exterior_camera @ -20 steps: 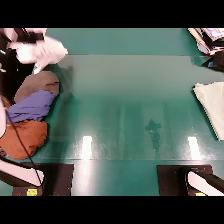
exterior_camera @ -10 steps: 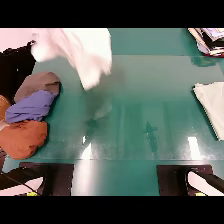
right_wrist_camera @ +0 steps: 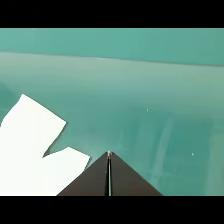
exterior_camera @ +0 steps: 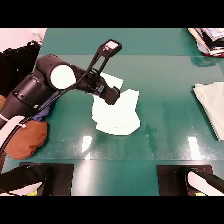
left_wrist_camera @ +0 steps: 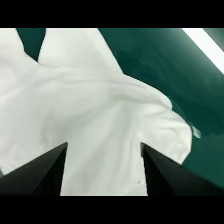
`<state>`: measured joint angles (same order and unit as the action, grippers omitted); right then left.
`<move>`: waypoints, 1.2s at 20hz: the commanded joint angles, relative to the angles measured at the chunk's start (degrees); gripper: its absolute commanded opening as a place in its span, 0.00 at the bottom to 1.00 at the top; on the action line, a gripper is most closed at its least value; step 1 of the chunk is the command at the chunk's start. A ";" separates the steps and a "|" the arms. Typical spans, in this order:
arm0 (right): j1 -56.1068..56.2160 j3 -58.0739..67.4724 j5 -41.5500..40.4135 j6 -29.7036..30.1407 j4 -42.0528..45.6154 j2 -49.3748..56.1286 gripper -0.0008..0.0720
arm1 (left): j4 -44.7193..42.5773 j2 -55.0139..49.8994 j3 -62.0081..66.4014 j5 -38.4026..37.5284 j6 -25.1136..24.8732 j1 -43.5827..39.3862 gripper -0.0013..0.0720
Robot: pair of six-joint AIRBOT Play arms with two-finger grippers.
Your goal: Fold the shirts.
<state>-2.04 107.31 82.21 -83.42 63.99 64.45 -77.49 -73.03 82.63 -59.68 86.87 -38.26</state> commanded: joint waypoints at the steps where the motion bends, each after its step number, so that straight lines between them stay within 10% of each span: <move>1: 0.04 0.11 1.55 -0.04 0.00 -0.02 0.03 | -3.13 -0.28 -1.86 3.58 1.40 6.67 0.78; 8: 0.04 0.02 2.08 -0.02 0.04 0.02 0.03 | 10.25 -15.43 -2.08 3.74 2.36 26.29 0.78; 19: 0.04 0.00 3.52 -0.04 0.17 0.13 0.03 | 26.97 -28.39 -2.03 15.74 -3.37 25.62 0.77; 20: 0.04 0.00 3.54 -0.04 0.17 0.13 0.03 | 26.97 -28.39 -2.03 16.81 -3.34 25.27 0.74; 23: 0.04 -2.60 3.67 -0.04 0.13 -0.26 0.03 | 26.97 -28.37 -2.03 18.75 -3.32 25.03 0.05; 24: 0.04 -4.87 4.09 -0.04 0.13 -0.50 0.03 | 26.91 -28.30 -1.92 18.58 -3.34 25.20 0.05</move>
<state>-2.04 105.27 85.65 -83.44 64.14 64.31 -51.35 -101.19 80.60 -43.18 83.77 -12.84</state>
